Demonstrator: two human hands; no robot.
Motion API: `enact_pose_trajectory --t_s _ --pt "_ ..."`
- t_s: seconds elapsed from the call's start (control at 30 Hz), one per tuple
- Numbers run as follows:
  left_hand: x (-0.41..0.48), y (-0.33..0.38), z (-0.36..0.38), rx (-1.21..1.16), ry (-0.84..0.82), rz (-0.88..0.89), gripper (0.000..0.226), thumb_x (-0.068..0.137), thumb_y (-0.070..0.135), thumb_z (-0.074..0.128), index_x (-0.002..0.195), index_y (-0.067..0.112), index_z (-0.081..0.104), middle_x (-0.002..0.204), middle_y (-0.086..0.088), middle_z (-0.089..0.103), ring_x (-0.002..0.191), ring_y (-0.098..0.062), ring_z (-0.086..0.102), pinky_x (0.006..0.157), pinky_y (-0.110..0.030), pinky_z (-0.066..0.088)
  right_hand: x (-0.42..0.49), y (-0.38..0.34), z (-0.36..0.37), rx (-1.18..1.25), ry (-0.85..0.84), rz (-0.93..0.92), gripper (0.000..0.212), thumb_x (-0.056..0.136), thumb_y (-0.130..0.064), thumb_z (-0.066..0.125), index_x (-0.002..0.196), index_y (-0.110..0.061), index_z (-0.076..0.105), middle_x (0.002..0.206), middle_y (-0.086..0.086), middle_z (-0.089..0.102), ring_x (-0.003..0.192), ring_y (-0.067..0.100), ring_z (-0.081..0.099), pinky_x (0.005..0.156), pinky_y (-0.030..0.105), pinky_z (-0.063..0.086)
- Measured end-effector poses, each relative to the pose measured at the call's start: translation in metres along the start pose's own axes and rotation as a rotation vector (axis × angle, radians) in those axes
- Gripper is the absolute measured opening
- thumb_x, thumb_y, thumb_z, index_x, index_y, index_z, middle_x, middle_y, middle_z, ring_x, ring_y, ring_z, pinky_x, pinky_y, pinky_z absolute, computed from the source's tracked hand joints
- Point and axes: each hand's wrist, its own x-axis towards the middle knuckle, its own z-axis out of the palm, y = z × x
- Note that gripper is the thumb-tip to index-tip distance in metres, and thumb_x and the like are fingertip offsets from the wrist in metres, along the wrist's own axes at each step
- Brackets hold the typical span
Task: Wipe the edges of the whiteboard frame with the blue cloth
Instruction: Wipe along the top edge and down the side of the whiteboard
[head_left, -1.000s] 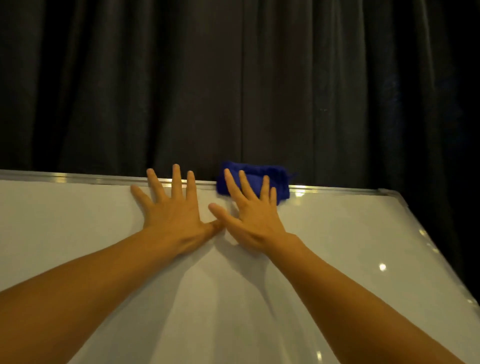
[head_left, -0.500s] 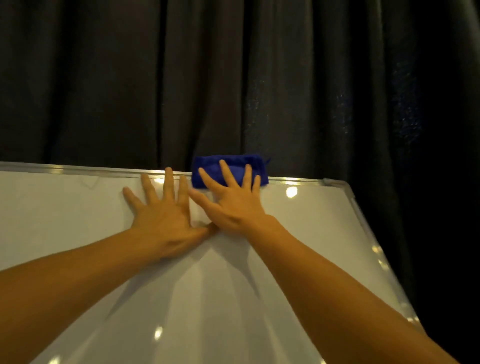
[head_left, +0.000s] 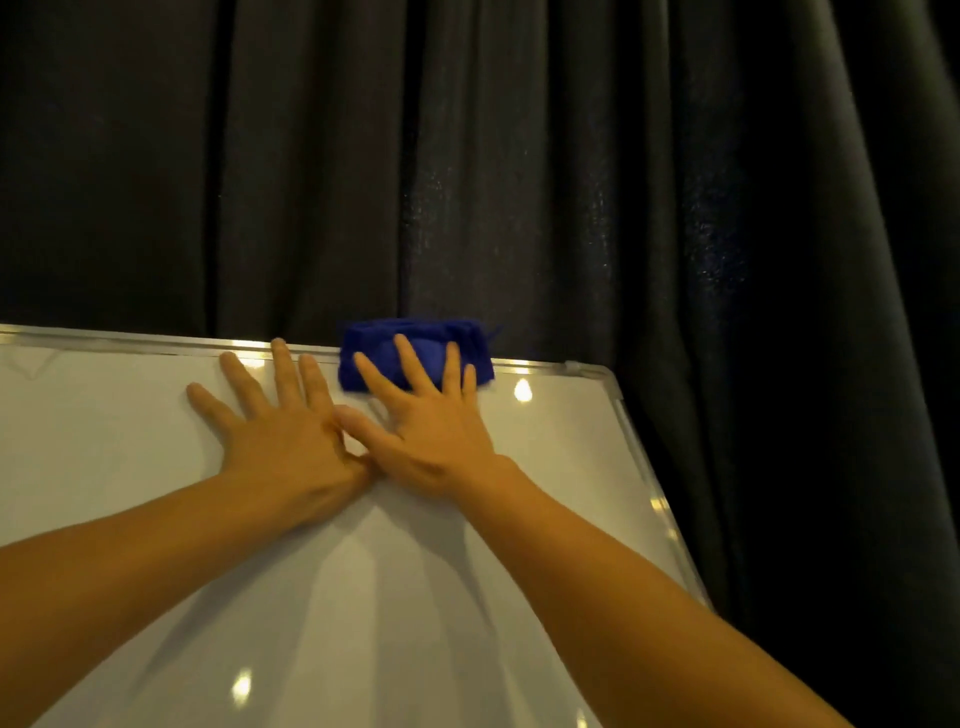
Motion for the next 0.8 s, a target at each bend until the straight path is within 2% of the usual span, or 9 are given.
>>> enact_pose_trajectory --t_s 0.1,0.23,0.3,0.4,0.47,0.53,0.6,0.7,0.8 --pt "-0.003 -0.005 0.004 -0.045 0.031 0.059 0.132 0.054 0.101 0.003 0.15 0.015 -0.022 0.16 -0.016 -0.026 0.143 -0.051 -0.019 0.112 -0.072 -0.003 -0.007 0.058 -0.022 -0.098 0.052 0.075 0.074 0.083 -0.084 0.018 0.149 -0.056 0.004 0.166 -0.007 -0.006 0.148 0.042 -0.015 0.115 0.057 -0.014" --pt "-0.012 -0.007 0.003 -0.07 0.031 0.094 0.128 0.057 0.098 0.004 0.15 0.015 -0.023 0.159 -0.016 -0.028 0.143 -0.051 -0.022 0.112 -0.072 -0.005 -0.031 0.123 -0.048 -0.068 0.051 0.497 0.071 0.088 -0.078 0.022 0.151 -0.053 0.001 0.166 -0.003 -0.009 0.148 0.043 -0.016 0.117 0.059 -0.011" --pt "-0.012 0.003 0.001 -0.071 0.006 0.04 0.127 0.06 0.098 0.009 0.15 0.013 -0.021 0.16 -0.016 -0.027 0.143 -0.052 -0.021 0.112 -0.072 -0.006 -0.019 0.09 -0.037 -0.038 0.043 0.412 0.072 0.086 -0.081 0.02 0.15 -0.053 0.004 0.166 -0.003 -0.006 0.147 0.044 -0.017 0.117 0.059 -0.013" --pt "-0.007 0.013 -0.001 -0.018 -0.016 -0.023 0.125 0.067 0.094 0.022 0.151 0.011 -0.018 0.159 -0.018 -0.026 0.141 -0.055 -0.019 0.111 -0.075 -0.001 -0.002 0.013 -0.004 0.027 0.004 0.043 0.074 0.081 -0.085 0.015 0.149 -0.056 0.009 0.167 -0.006 0.0 0.148 0.041 -0.018 0.114 0.056 -0.019" --pt "-0.004 0.018 0.001 -0.006 -0.009 -0.018 0.125 0.067 0.092 0.025 0.151 0.012 -0.019 0.159 -0.018 -0.026 0.141 -0.055 -0.018 0.111 -0.074 0.001 -0.004 0.002 -0.002 -0.001 0.02 -0.068 0.074 0.082 -0.083 0.015 0.149 -0.054 0.011 0.167 -0.006 0.0 0.148 0.039 -0.019 0.113 0.052 -0.022" --pt "-0.007 0.017 -0.001 -0.042 -0.005 0.0 0.127 0.063 0.096 0.016 0.151 0.012 -0.019 0.16 -0.017 -0.025 0.142 -0.054 -0.019 0.111 -0.073 -0.004 -0.01 0.035 -0.013 -0.091 0.087 -0.011 0.075 0.084 -0.082 0.016 0.152 -0.049 0.008 0.167 -0.004 -0.003 0.148 0.04 -0.016 0.113 0.05 -0.021" --pt "-0.011 0.014 -0.002 -0.065 -0.002 0.027 0.13 0.058 0.098 0.01 0.151 0.012 -0.02 0.16 -0.016 -0.025 0.143 -0.052 -0.02 0.111 -0.071 -0.006 -0.025 0.081 -0.023 -0.191 0.117 0.182 0.079 0.085 -0.081 0.015 0.153 -0.045 0.0 0.166 0.0 -0.009 0.148 0.042 -0.017 0.116 0.053 -0.016" --pt "-0.013 0.011 -0.003 -0.051 0.006 0.035 0.13 0.058 0.097 0.006 0.151 0.01 -0.02 0.16 -0.016 -0.025 0.143 -0.052 -0.019 0.112 -0.072 -0.004 -0.036 0.106 -0.037 -0.097 0.035 0.463 0.084 0.084 -0.082 0.017 0.155 -0.041 -0.003 0.165 0.003 -0.016 0.145 0.045 -0.022 0.117 0.056 -0.014" --pt "-0.01 0.031 -0.007 -0.02 0.003 0.055 0.131 0.054 0.095 0.002 0.152 0.009 -0.017 0.16 -0.017 -0.024 0.144 -0.051 -0.017 0.113 -0.071 0.002 -0.021 0.077 -0.034 0.074 -0.026 0.358 0.088 0.078 -0.088 0.017 0.153 -0.045 0.006 0.166 -0.001 -0.012 0.146 0.044 -0.022 0.115 0.056 -0.015"
